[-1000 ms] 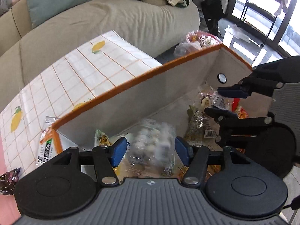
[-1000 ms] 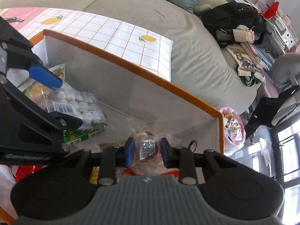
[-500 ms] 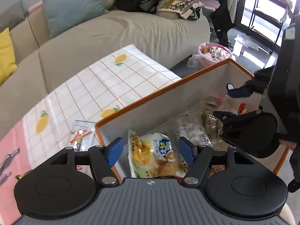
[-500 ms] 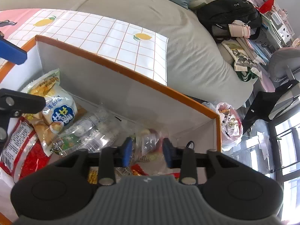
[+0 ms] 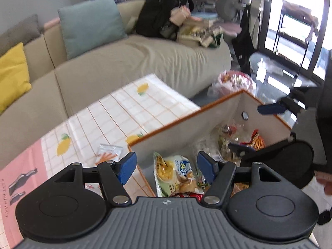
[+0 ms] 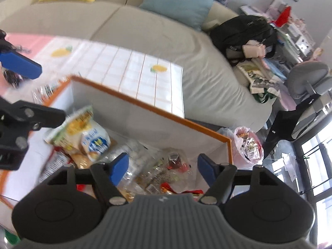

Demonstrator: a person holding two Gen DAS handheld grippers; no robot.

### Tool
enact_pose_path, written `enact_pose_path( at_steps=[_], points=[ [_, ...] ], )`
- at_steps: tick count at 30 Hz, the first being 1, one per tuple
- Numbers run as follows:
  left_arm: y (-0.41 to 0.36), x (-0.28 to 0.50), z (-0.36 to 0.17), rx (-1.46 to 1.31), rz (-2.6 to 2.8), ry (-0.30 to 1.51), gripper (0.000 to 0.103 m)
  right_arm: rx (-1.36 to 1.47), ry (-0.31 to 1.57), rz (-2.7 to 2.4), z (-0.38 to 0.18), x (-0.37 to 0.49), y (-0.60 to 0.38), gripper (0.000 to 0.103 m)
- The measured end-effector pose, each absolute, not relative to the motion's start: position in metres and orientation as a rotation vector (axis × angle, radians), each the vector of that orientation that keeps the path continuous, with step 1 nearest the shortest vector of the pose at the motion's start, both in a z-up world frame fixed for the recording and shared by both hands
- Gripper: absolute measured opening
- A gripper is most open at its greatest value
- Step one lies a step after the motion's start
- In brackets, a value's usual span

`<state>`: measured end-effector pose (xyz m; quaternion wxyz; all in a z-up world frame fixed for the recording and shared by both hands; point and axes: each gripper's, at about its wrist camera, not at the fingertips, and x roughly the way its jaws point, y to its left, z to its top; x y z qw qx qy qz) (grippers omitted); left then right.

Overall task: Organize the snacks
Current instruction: 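Open both tools to drop the two snacks into the box, then move both tools back above the dark snack and fries-stick packet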

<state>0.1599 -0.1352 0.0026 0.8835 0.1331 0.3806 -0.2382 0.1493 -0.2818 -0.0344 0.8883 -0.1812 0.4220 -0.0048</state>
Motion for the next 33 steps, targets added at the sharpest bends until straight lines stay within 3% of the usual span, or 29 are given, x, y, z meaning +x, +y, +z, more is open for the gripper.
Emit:
enact_pose_path(
  at_steps=[12,18,28,33],
  points=[
    [-0.064,0.107,0.033,0.158,-0.380,0.641,0.079,-0.092,0.681,-0.113,-0.006,0.072,-0.234,0.074],
    [-0.016,0.086,0.022,0.147,-0.267,0.602,0.079,0.043,0.653,-0.104,-0.013,0.048,-0.199,0.074],
    [0.046,0.072,-0.012,0.096,-0.188,0.628,0.074,-0.012,0.615,-0.042,-0.024,0.041,-0.131,0.074],
    [0.082,0.077,-0.024,-0.010,-0.117,0.645,0.074,0.001,0.588,0.041,-0.027,0.050,-0.105,0.088]
  ],
)
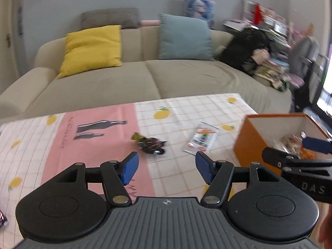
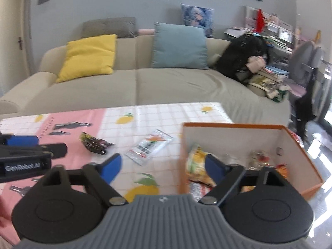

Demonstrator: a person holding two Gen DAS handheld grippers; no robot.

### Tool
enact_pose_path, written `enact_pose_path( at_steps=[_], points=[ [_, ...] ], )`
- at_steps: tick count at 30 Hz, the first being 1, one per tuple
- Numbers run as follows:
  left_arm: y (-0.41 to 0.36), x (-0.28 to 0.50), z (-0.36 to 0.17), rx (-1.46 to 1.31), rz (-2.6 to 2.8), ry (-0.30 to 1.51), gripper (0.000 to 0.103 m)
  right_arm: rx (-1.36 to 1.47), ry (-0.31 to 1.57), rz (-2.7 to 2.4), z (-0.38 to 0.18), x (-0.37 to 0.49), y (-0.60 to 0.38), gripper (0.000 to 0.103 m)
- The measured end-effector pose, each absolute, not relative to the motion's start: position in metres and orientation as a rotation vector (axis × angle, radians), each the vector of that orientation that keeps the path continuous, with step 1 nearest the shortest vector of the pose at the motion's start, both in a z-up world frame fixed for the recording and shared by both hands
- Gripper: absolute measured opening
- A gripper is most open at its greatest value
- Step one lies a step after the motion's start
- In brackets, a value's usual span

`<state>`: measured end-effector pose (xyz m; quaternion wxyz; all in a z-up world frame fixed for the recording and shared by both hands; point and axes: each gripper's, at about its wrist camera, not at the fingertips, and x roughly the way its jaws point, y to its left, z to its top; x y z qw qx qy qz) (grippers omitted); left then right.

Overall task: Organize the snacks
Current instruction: 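Move both tools back above the dark snack and fries-stick packet, then grasp the dark wrapped snack with the left tool while the right tool grasps the fries-stick packet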

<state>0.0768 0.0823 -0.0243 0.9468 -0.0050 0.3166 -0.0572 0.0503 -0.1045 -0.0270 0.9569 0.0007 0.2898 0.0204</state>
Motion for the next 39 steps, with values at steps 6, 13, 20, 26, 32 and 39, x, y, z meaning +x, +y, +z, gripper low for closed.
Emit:
enact_pose_path(
  at_steps=[6,13,20,26,32,39],
  points=[
    [0.119,0.082,-0.044,-0.164,-0.028,0.627,0.074,-0.030,0.566,0.049,-0.041,0.064,-0.071,0.095],
    [0.142,0.101,-0.065,-0.180,0.043,0.675,0.074,-0.038,0.611,0.059,-0.063,0.091,-0.053,0.095],
    [0.141,0.133,-0.073,-0.113,0.026,0.671,0.075,-0.010,0.666,0.047,-0.081,0.134,-0.049,0.095],
    [0.134,0.166,-0.080,-0.052,-0.036,0.661,0.079,0.000,0.737,0.044,-0.101,0.172,-0.048,0.094],
    [0.133,0.190,-0.088,-0.015,-0.098,0.619,0.090,-0.016,0.748,-0.008,-0.116,0.196,-0.048,0.094],
    [0.132,0.218,-0.101,0.036,-0.200,0.636,0.090,0.016,0.795,-0.033,-0.135,0.226,-0.054,0.094]
  ],
)
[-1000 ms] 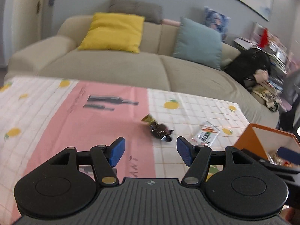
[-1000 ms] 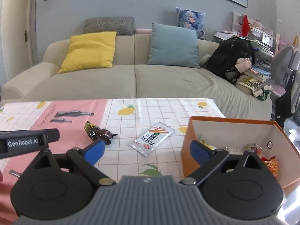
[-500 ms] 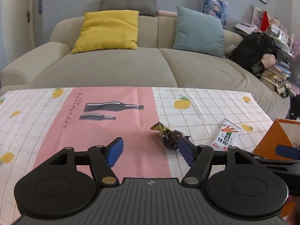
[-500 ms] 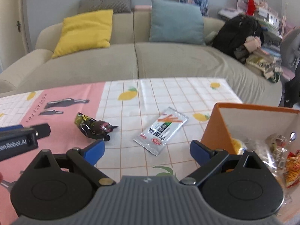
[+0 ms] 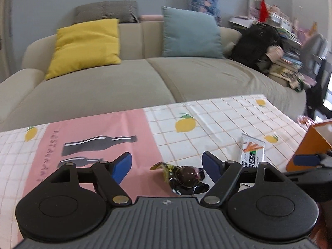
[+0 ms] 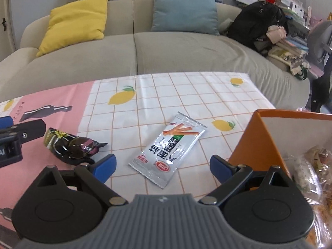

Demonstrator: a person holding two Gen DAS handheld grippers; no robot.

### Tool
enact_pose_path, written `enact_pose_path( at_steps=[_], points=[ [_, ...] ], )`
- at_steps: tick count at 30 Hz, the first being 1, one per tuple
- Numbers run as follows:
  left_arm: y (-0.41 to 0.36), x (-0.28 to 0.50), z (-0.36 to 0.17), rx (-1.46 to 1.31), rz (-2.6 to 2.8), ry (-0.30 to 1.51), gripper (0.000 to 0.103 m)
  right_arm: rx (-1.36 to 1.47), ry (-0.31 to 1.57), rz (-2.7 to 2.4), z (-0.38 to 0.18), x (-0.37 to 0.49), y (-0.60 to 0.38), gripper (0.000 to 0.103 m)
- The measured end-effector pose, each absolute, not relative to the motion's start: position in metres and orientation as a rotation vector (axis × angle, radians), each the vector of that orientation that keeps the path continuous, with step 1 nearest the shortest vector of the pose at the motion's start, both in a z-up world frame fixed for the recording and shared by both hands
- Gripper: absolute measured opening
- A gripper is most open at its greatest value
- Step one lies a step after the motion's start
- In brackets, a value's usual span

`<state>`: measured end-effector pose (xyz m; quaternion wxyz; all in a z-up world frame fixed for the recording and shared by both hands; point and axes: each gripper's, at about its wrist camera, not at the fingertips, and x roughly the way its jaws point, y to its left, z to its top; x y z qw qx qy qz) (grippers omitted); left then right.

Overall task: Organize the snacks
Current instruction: 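Grasp the dark wrapped snack with the left tool while the right tool grasps the fries-stick packet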

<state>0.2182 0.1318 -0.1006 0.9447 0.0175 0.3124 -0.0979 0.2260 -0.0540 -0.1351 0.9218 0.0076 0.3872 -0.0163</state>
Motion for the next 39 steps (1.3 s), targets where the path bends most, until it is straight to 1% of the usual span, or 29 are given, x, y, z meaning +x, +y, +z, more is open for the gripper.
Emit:
enact_pose_path(
  at_steps=[4,6,10,13,17,19,21,26,28,29,31,32,33,34,36,39],
  points=[
    [0.129,0.233,-0.113,0.063,-0.240,0.711,0.090,0.034,0.815,-0.035,-0.144,0.241,-0.056,0.092],
    [0.131,0.237,-0.120,0.024,-0.239,0.743,0.090,0.031,0.821,-0.032,-0.148,0.246,-0.056,0.090],
    [0.136,0.243,-0.131,-0.110,-0.250,0.796,0.083,0.028,0.833,-0.030,-0.159,0.256,-0.053,0.090],
    [0.134,0.248,-0.138,-0.163,-0.231,0.829,0.080,0.021,0.838,-0.039,-0.166,0.263,-0.053,0.091],
    [0.133,0.254,-0.145,-0.258,-0.192,0.840,0.080,0.034,0.855,-0.052,-0.174,0.272,-0.055,0.095],
    [0.134,0.257,-0.148,-0.304,-0.172,0.844,0.079,0.033,0.863,-0.066,-0.177,0.277,-0.056,0.095],
    [0.135,0.260,-0.151,-0.342,-0.157,0.850,0.075,0.036,0.876,-0.075,-0.181,0.282,-0.057,0.096],
    [0.131,0.267,-0.162,-0.363,-0.140,0.874,0.071,0.069,0.910,-0.076,-0.190,0.292,-0.058,0.096],
    [0.130,0.267,-0.166,-0.359,-0.143,0.884,0.061,0.052,0.907,-0.080,-0.191,0.293,-0.057,0.095],
    [0.129,0.265,-0.166,-0.351,-0.140,0.876,0.059,0.048,0.905,-0.077,-0.191,0.293,-0.057,0.096],
    [0.128,0.263,-0.165,-0.341,-0.145,0.873,0.048,0.039,0.892,-0.071,-0.190,0.292,-0.057,0.091],
    [0.128,0.262,-0.165,-0.347,-0.152,0.872,0.045,0.030,0.886,-0.067,-0.189,0.291,-0.056,0.086],
    [0.128,0.262,-0.165,-0.350,-0.155,0.875,0.043,0.024,0.877,-0.057,-0.188,0.291,-0.055,0.079],
    [0.127,0.261,-0.165,-0.343,-0.155,0.875,0.042,0.019,0.875,-0.054,-0.187,0.291,-0.054,0.076],
    [0.124,0.260,-0.164,-0.321,-0.154,0.873,0.040,0.016,0.874,-0.037,-0.186,0.290,-0.053,0.067],
    [0.123,0.255,-0.162,-0.295,-0.161,0.875,0.037,0.005,0.877,0.004,-0.184,0.285,-0.051,0.062]
  ],
)
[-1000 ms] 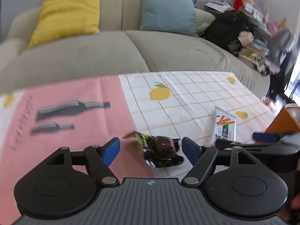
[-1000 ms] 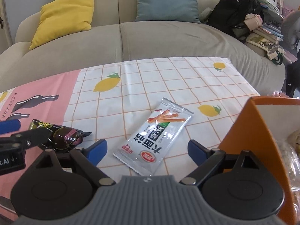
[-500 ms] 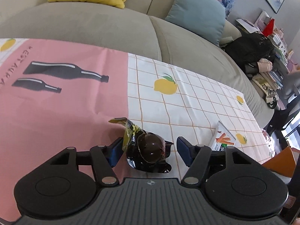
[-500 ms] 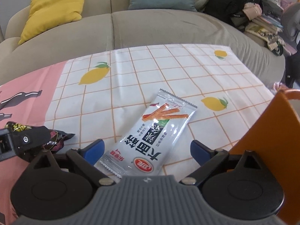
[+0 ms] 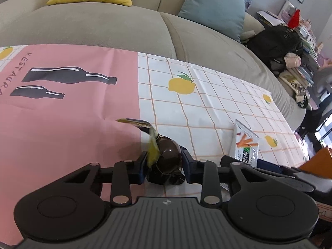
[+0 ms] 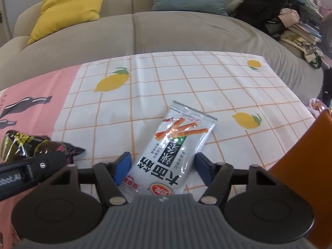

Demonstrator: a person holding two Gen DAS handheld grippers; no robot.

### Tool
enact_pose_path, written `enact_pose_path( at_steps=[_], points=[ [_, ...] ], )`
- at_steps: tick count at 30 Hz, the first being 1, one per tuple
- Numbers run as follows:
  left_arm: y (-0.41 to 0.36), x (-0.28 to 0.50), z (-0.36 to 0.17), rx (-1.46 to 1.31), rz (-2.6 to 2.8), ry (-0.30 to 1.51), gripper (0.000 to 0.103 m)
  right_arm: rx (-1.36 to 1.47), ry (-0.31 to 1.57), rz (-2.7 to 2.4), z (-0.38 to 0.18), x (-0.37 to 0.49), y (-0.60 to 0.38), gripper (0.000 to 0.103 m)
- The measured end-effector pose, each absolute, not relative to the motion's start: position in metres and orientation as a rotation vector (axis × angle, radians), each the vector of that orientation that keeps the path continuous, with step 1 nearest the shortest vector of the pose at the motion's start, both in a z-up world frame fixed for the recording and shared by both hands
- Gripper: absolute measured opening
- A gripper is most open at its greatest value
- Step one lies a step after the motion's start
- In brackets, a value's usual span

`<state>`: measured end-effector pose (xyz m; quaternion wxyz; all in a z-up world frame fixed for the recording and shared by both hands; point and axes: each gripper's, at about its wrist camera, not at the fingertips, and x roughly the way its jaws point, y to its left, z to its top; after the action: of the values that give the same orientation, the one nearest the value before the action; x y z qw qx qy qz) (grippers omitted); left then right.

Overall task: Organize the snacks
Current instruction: 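Grasp the dark wrapped snack with the left tool while the right tool grasps the fries-stick packet, then carry the dark snack and fries-stick packet over the orange box with both tools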

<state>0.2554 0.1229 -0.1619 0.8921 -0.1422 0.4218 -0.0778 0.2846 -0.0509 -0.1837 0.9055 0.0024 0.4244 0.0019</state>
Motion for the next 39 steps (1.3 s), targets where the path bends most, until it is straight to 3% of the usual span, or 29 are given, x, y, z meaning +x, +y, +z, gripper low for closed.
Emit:
enact_pose_path(
  at_steps=[14,23,39],
  points=[
    [0.139,0.192,-0.152,-0.352,-0.127,0.973,0.037,-0.032,0.960,0.229,-0.169,0.199,-0.040,0.053],
    [0.145,0.130,-0.138,-0.449,-0.110,1.017,0.037,0.166,1.061,0.291,-0.155,0.151,-0.056,0.050],
    [0.108,0.084,-0.045,-0.391,-0.191,0.933,0.037,0.134,0.898,0.375,-0.058,0.074,-0.087,0.049]
  ],
)
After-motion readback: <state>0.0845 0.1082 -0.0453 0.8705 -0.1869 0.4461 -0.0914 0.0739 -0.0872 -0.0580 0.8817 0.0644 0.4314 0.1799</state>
